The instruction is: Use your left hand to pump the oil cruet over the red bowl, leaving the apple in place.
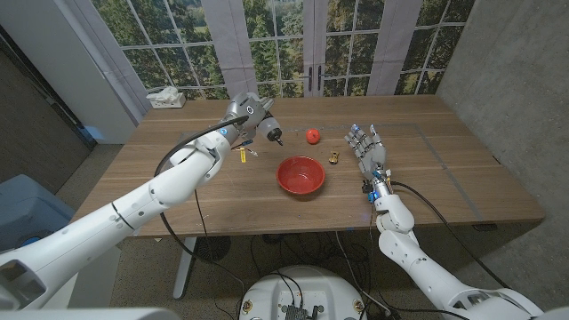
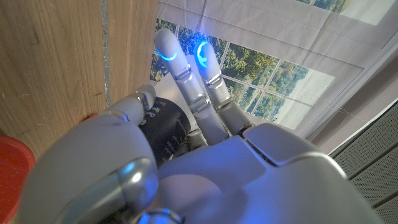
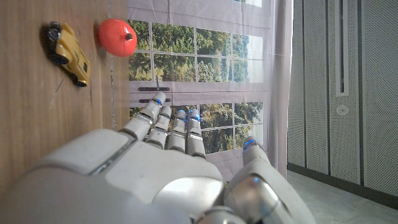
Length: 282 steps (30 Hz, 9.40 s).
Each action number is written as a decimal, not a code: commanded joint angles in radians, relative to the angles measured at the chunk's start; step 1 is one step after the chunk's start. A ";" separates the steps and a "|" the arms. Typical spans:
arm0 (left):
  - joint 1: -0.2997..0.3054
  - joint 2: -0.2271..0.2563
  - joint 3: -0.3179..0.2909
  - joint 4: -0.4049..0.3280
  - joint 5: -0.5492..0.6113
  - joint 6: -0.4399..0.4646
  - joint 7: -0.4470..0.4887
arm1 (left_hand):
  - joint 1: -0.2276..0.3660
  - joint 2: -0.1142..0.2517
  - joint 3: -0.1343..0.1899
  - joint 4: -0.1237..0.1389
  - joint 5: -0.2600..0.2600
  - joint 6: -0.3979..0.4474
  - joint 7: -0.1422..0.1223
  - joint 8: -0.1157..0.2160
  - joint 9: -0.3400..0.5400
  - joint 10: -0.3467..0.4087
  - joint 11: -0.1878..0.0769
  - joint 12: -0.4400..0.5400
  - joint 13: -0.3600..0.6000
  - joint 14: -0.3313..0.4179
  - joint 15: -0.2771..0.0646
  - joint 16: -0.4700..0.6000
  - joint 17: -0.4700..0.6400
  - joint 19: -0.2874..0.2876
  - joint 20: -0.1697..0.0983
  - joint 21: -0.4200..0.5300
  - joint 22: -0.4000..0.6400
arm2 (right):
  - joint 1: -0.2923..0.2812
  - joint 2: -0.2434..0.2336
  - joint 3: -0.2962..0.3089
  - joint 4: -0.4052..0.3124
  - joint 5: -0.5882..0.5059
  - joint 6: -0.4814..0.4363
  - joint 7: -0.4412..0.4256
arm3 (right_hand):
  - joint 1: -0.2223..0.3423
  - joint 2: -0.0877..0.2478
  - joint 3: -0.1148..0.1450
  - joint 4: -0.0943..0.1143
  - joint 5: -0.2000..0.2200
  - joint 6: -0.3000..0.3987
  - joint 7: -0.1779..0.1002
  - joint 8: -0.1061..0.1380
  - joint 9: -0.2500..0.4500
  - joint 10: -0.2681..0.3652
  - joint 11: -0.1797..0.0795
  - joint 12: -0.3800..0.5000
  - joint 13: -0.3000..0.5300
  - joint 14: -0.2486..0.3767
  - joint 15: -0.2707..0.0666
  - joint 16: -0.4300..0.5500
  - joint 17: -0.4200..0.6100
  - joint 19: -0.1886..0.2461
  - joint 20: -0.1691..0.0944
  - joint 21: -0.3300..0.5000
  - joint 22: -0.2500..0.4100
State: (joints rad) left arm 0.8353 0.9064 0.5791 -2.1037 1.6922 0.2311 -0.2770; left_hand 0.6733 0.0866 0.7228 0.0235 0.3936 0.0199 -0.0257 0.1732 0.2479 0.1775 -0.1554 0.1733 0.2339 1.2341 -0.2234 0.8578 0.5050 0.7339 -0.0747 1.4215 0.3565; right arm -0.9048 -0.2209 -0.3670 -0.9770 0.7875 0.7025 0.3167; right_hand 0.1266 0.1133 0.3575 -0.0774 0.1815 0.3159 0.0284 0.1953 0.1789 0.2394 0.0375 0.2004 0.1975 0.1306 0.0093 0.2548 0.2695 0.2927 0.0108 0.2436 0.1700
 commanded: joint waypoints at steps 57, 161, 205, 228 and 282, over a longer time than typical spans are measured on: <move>-0.014 -0.032 -0.010 -0.045 -0.050 -0.034 -0.102 | -0.082 0.018 0.197 0.125 0.135 0.801 -0.119 0.511 0.508 0.932 -0.038 0.798 0.993 0.102 0.003 0.234 0.350 0.035 -0.131 0.043 0.296 | 0.040 0.026 0.017 0.079 0.032 0.007 0.082 | -0.013 0.000 -0.008 -0.005 -0.003 0.012 0.000 -0.004 0.003 0.012 0.004 0.003 0.002 0.003 0.006 -0.008 -0.004 0.013 0.006 -0.021 0.002; -0.069 -0.301 0.005 0.310 -0.481 0.187 0.417 | -0.068 0.107 0.133 -0.076 -0.145 0.614 0.015 0.053 -0.049 0.576 -0.055 0.101 -0.041 0.139 0.003 -0.008 0.086 0.071 -0.135 0.134 0.225 | -0.004 -0.086 -0.001 -0.135 -0.052 -0.154 -0.150 | -0.015 -0.009 -0.011 -0.019 -0.002 0.018 -0.004 -0.003 0.002 0.010 0.007 0.001 0.002 0.002 0.010 -0.017 -0.012 0.016 0.015 -0.042 0.003; 0.059 -0.249 -0.125 0.265 -1.384 0.035 0.719 | -0.075 0.110 0.135 -0.058 -0.171 0.620 0.027 0.026 -0.047 0.588 -0.033 0.062 -0.041 0.157 0.004 -0.012 0.051 0.087 -0.137 0.136 0.205 | 0.011 -0.222 -0.021 -0.336 -0.171 -0.209 -0.239 | -0.008 -0.012 -0.010 -0.032 -0.003 0.019 -0.008 -0.004 0.002 0.013 0.006 0.002 0.002 0.005 0.010 -0.020 -0.019 0.022 0.014 -0.044 0.003; 0.142 -0.266 -0.187 0.317 -1.683 -0.138 0.728 | -0.074 0.112 0.143 -0.054 -0.179 0.570 0.027 0.010 -0.046 0.583 -0.020 0.046 -0.039 0.137 0.003 -0.037 0.021 0.069 -0.138 0.117 0.163 | -0.020 -0.267 -0.016 -0.423 -0.177 -0.237 -0.251 | -0.010 -0.011 -0.010 -0.034 -0.004 0.018 -0.008 -0.005 0.003 0.015 0.007 0.002 0.002 0.007 0.009 -0.021 -0.020 0.025 0.015 -0.045 0.003; 0.089 -0.278 -0.164 0.530 -1.956 -0.312 0.565 | -0.166 0.090 0.195 0.025 -0.173 0.433 0.013 0.010 -0.049 0.498 0.015 0.030 -0.035 -0.011 0.000 -0.214 -0.088 -0.011 -0.118 -0.006 -0.044 | -0.011 -0.288 -0.030 -0.468 -0.175 -0.305 -0.255 | -0.013 -0.009 -0.011 -0.038 -0.004 0.016 -0.011 -0.006 0.002 0.016 0.008 0.001 0.002 0.011 0.011 -0.021 -0.023 0.028 0.019 -0.047 0.003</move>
State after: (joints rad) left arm 0.9395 0.6184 0.4035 -1.5957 -0.2470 -0.1138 0.3051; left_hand 0.5425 0.1563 0.7700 -0.0981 0.2118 0.4620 -0.0128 0.1772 0.1968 0.6620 -0.1145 0.1971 0.1962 1.2403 -0.2167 0.6576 0.4240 0.7339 -0.0749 1.4241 0.3244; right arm -0.9246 -0.5132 -0.3895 -1.4499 0.6111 0.4074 0.0573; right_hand 0.1095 0.0989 0.3453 -0.1089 0.1815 0.3285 0.0195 0.1954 0.1789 0.2483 0.0464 0.2004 0.1974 0.1323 0.0216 0.2397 0.2464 0.3105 0.0286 0.1996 0.1699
